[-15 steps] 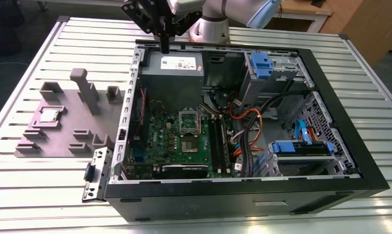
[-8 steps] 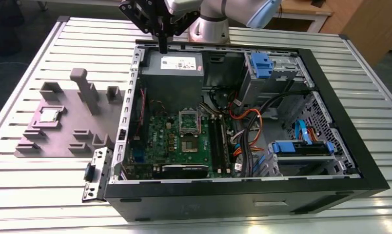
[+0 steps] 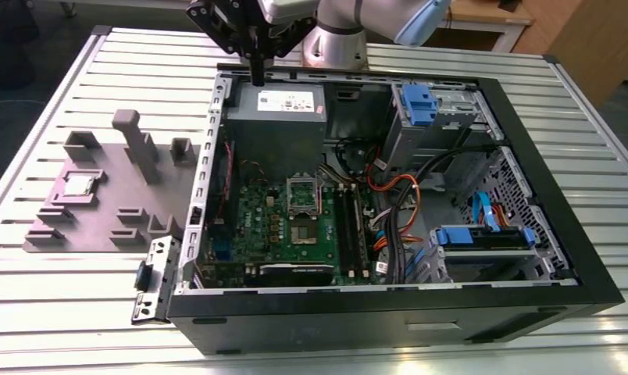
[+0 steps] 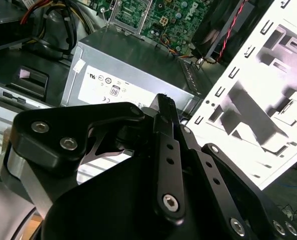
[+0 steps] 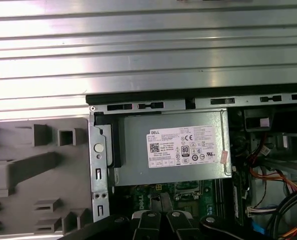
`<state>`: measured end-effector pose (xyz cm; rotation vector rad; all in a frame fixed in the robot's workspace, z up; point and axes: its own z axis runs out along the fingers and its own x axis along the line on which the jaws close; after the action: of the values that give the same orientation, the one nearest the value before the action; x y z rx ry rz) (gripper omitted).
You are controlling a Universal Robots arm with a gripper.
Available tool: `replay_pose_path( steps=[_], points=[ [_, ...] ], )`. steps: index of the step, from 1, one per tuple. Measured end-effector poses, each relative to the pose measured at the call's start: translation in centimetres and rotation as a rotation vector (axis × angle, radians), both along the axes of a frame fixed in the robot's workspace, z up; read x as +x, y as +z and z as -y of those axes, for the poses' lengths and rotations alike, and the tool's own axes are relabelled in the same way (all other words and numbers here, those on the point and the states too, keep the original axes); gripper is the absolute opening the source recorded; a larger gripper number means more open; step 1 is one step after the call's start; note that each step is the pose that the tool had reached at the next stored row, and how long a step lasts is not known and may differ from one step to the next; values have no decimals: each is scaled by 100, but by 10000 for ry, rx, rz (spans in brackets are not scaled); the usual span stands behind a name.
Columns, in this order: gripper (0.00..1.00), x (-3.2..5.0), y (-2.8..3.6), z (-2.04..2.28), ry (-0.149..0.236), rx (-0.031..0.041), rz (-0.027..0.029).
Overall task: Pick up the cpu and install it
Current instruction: 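Reach for the cpu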
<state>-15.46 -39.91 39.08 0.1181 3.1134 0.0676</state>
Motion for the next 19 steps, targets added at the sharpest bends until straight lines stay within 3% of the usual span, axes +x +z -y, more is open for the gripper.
replay_pose_path(
  steps=[19],
  points=[
    [11,-85,-12,14,0,0,0]
  ],
)
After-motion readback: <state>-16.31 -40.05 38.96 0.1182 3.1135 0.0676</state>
